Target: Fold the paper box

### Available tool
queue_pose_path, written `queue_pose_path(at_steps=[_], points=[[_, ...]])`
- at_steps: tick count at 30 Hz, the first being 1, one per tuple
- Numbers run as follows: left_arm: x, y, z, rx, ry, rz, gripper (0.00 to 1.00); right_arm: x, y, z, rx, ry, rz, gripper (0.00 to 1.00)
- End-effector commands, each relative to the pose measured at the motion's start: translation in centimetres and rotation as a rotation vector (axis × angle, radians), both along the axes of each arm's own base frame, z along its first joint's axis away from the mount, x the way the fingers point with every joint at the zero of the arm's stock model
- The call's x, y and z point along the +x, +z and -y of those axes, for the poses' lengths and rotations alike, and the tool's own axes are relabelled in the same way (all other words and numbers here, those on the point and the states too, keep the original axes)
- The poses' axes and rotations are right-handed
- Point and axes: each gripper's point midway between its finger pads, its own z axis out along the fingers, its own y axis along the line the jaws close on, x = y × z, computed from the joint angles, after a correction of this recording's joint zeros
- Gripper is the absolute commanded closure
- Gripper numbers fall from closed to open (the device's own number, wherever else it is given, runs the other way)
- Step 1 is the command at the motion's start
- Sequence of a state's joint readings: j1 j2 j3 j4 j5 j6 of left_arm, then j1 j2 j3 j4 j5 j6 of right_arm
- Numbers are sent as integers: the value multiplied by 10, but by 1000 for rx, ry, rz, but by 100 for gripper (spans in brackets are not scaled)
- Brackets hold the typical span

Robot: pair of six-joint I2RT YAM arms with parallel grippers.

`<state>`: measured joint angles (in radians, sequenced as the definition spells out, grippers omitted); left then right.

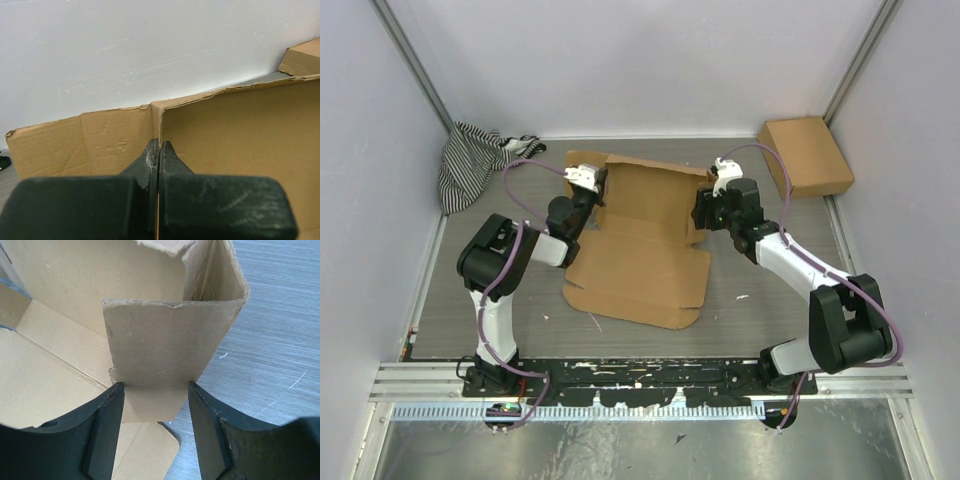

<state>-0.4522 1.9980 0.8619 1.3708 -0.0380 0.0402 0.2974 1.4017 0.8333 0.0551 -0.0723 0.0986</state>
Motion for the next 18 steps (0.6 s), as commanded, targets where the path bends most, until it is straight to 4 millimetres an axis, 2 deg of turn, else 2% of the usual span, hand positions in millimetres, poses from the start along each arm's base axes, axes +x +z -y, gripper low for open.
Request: queue_pose_path(at_steps=[1, 11, 18], points=[[-6, 35, -2, -40, -7, 91, 100, 22, 35, -5, 14, 17, 106, 42], [-1, 47, 5, -28, -29, 129, 100, 27, 39, -5, 14, 43, 96, 43], [13, 59, 11, -34, -37, 170, 100, 32, 40, -2, 1, 48, 96, 43]])
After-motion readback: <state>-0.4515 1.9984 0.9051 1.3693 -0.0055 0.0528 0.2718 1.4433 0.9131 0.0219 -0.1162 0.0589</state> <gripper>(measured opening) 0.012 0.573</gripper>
